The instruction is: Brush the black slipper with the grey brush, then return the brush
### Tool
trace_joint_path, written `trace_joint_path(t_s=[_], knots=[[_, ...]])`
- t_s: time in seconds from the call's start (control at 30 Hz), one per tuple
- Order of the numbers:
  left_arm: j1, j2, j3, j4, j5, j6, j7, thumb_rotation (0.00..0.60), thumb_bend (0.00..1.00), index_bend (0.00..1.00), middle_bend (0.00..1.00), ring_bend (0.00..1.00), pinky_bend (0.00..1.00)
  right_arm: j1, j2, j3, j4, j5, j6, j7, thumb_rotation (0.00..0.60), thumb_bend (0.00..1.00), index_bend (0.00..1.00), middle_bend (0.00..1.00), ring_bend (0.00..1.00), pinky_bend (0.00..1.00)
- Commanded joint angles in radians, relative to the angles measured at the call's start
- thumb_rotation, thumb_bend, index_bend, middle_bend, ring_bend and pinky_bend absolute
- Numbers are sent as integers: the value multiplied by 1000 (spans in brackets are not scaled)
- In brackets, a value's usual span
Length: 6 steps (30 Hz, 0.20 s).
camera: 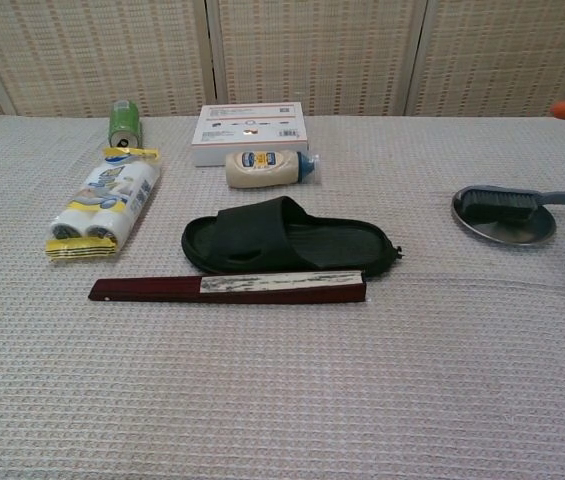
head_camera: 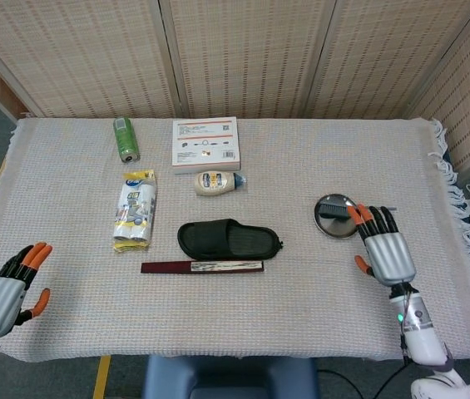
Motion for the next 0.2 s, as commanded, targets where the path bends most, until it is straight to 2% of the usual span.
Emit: trace_joint_path(t_s=[0.03, 0.1, 0.2], knots=[[2, -19, -9, 28, 13, 25, -8, 600, 498, 0, 0, 0, 110, -199, 11, -107, 80, -201, 251, 135, 600, 154, 0, 0, 0, 0], [2, -25, -10, 35, 13, 26, -2, 600, 497, 0, 0, 0, 110, -235, -8, -112, 154, -222, 281, 154, 600, 154, 0, 0, 0, 0], [1, -35, -15, 41, 0, 19, 16, 600, 498, 0, 0, 0, 110, -271, -13, -89, 189, -216, 310, 215, 600, 154, 0, 0, 0, 0]])
